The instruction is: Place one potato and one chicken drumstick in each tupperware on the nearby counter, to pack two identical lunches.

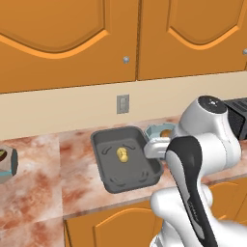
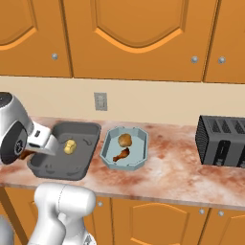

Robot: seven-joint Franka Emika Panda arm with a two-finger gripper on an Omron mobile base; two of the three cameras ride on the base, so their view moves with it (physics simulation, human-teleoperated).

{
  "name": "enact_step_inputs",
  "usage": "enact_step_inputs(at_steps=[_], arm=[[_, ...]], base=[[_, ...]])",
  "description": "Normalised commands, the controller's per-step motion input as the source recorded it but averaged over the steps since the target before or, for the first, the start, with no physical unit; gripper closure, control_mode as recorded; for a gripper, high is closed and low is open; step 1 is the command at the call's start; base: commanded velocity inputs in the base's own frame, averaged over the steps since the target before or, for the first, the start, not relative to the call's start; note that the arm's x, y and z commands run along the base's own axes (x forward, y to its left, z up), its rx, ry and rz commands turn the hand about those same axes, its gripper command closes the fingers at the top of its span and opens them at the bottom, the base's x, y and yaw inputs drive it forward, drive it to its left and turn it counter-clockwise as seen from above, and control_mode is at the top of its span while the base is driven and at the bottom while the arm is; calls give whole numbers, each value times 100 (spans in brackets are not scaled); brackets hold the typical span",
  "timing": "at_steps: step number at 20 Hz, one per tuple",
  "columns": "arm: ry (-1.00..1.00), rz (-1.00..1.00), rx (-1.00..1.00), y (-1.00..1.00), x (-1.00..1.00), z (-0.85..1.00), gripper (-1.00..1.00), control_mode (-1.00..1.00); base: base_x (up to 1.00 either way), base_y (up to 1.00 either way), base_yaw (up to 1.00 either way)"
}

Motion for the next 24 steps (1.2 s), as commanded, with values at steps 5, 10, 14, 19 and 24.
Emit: enact_step_inputs(at_steps=[5, 10, 14, 19, 24], arm=[[0, 0, 0, 0, 54, -40, 100, -100], [0, 0, 0, 0, 59, -39, 100, -100], [5, -6, 0, 2, 27, -36, 100, -100], [14, -16, 0, 16, 3, -29, 100, -100], [12, -15, 0, 8, 27, -25, 100, -100]], base=[[0, 0, 0], [0, 0, 0], [0, 0, 0], [0, 0, 0], [0, 0, 0]])
